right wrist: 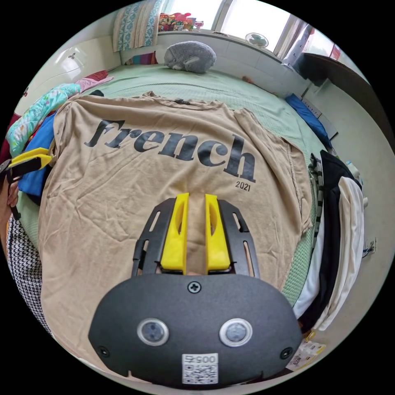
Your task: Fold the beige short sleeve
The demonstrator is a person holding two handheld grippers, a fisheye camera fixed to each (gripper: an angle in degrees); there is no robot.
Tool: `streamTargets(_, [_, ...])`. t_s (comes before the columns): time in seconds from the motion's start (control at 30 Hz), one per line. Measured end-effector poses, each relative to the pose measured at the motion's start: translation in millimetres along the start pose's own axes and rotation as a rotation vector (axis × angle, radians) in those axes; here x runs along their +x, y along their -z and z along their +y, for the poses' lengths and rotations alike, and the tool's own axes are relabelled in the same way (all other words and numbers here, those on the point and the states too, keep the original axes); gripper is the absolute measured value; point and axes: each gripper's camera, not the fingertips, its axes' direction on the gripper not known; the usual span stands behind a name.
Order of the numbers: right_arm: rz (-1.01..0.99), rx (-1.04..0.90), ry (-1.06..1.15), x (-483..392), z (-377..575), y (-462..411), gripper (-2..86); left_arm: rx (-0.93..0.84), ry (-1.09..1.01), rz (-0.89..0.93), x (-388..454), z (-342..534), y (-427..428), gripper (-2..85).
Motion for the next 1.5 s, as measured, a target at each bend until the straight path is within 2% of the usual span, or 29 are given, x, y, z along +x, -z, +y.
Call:
streamTargets(0.33, [0.012,0.008,0.005,-5.1,4.3,0.4,4.9,-0.003,0.063,-0.098,-6.5,23.4,13.6,3.7])
streamTargets(0.47, [0.018,0.010,0.008,-7.0,5.4,1.1,4.7,0.078,0.136,-0.025,-17.1,43.9,43.7,0.3])
streamTargets(0.63, [0.030,0.010,0.013,-9.8,6.4,2.7,4.4,0.119,0.198,0.003,-35.6,74.0,61.5,1.4])
streamTargets(0.73, [0.038,0.010,0.017,-11.4,6.9,3.8,4.2,0.097,0.153,0.021,-28.0,77.4,53.5,9.2])
streamTargets(0.83, [0.047,0.010,0.020,-12.7,7.3,5.1,3.9,0.095,0.118,-0.016,-14.2,74.5,45.0,13.2])
streamTargets(1.0, [0.055,0.011,0.024,-13.3,7.6,7.6,3.8,0.086,0.129,-0.118,-6.4,69.6,27.8,13.3])
streamTargets(1.17, [0.047,0.013,0.020,-10.7,7.6,10.6,3.9,0.050,0.140,-0.241,-8.0,74.0,15.2,8.9])
streamTargets(1.5, [0.061,0.017,0.026,-6.8,6.3,18.1,3.9,0.185,0.315,-0.011,-61.5,114.7,69.5,5.6])
